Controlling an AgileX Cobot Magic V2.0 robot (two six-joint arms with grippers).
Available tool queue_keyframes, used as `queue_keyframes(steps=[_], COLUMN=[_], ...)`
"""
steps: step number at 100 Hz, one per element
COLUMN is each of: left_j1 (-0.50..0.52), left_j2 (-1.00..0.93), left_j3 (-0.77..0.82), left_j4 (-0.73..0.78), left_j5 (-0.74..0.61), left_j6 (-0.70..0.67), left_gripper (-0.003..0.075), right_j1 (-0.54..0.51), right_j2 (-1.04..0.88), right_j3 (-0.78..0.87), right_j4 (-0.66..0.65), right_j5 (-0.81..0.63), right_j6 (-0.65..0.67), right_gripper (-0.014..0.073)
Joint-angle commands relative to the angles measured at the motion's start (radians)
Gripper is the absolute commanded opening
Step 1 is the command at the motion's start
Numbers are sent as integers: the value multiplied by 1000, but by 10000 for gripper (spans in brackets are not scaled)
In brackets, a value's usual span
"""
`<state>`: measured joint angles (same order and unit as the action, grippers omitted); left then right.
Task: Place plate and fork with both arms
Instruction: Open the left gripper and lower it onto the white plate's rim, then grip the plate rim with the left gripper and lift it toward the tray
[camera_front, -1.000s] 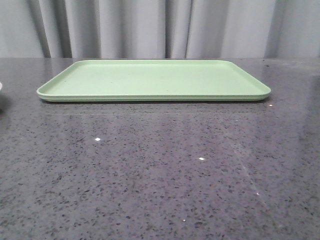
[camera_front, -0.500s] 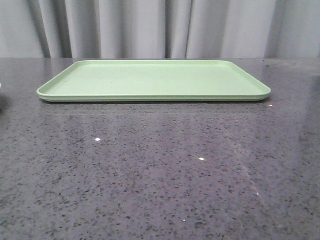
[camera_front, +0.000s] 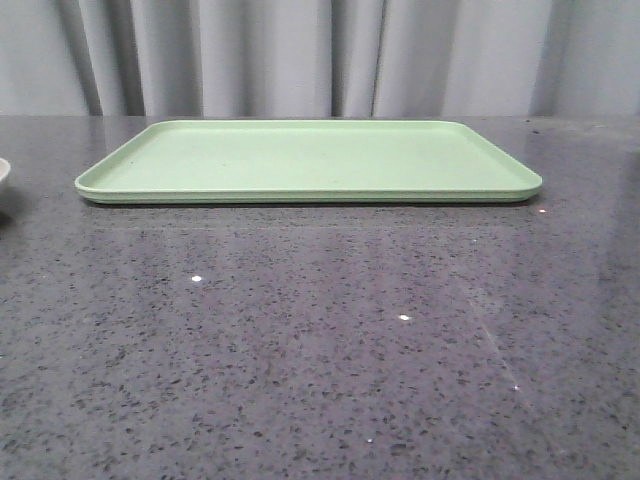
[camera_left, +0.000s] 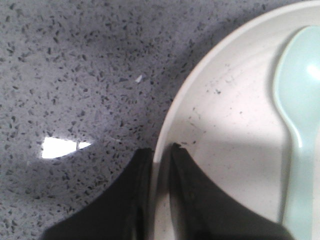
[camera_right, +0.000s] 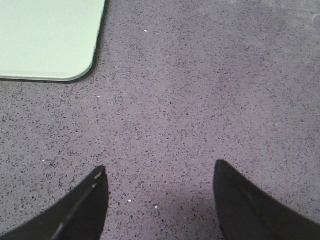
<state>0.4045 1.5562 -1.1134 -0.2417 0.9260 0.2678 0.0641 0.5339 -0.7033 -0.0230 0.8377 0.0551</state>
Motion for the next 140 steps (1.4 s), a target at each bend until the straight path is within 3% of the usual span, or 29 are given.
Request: queue_keyframes(steps=[1,30,56,72,112,140], left_j1=[0,6,189,268,256,139], left_j2=[-19,-30,-32,-32,-75,-76], left_j3=[-14,-20,-20,-24,-141,-213], left_j4=[18,-2,-418,-544,-693,-697], left_j5=[-1,27,130,178,260,270], left_j6=[-1,47,273,319,338,286], left_gripper=[-20,-19,-19,-20,-20,-21], right_j1=[-7,-7,-7,-7,-7,-7], right_j2=[11,11,11,11,11,11], right_j3=[-34,-34,-34,-34,-34,-34], right_j4=[-6,-6,-6,-6,-6,-6], right_j5=[-64,-64,-64,-64,-77,-83], right_j6=[-12,-12,-12,-12,-12,-12], right_gripper=[465,465,465,465,465,465])
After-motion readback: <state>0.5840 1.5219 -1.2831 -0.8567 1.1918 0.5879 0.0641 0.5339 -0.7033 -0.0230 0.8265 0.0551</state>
